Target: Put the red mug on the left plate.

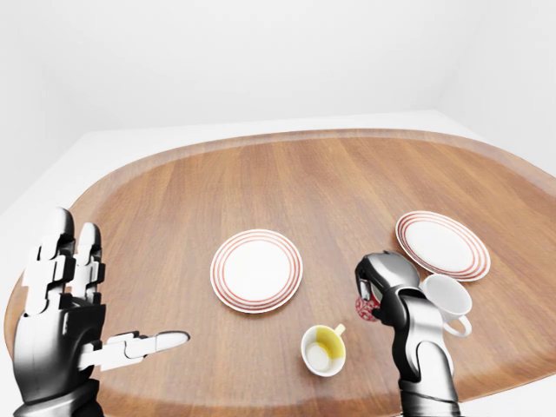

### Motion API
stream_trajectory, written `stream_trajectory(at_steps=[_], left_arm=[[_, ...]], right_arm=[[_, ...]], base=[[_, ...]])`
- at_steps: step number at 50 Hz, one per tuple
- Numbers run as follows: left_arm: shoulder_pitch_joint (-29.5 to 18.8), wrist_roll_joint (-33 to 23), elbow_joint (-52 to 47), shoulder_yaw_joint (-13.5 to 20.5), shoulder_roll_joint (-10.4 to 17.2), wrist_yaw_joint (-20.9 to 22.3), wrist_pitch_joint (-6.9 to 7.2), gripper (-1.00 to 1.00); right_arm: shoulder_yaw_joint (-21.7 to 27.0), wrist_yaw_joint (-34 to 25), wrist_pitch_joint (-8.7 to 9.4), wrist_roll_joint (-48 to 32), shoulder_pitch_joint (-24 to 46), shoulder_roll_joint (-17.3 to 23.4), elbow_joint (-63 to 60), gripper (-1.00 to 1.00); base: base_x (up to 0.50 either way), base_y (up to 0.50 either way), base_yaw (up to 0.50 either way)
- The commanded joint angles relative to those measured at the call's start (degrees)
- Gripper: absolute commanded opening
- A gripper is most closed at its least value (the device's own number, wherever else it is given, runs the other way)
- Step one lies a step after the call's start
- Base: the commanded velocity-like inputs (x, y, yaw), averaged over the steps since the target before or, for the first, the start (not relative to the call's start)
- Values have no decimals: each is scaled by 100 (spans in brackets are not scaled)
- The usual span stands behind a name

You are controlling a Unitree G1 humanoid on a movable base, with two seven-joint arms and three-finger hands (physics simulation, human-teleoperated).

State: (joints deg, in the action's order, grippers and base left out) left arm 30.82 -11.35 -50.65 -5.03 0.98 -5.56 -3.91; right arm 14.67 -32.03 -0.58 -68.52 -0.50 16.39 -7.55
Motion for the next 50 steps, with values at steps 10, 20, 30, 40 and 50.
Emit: stream_trajectory(at_steps=[10,20,30,40,50], left_arm=[[32,121,82,182,-92,114,-109,100],[123,232,161,336,-184,222,-109,100],[169,317,269,465,-263,309,-109,100],[263,547,450,781,-431,531,-109,100],[286,749,648,1144,-689,864,-109,100]], right_arm=[[-1791,1250,-317,-184,4420,-964,3249,-100],[-2159,1857,-343,-281,5181,-1547,4497,-100],[-2556,3862,71,-1269,6221,-2368,7171,-100],[-2631,4333,-28,-1375,6349,-2898,7947,-100],[-2693,4554,23,-1681,6193,-3112,8345,-100]], base=[[0,0,0],[0,0,0],[0,0,0],[0,0,0],[0,0,0]])
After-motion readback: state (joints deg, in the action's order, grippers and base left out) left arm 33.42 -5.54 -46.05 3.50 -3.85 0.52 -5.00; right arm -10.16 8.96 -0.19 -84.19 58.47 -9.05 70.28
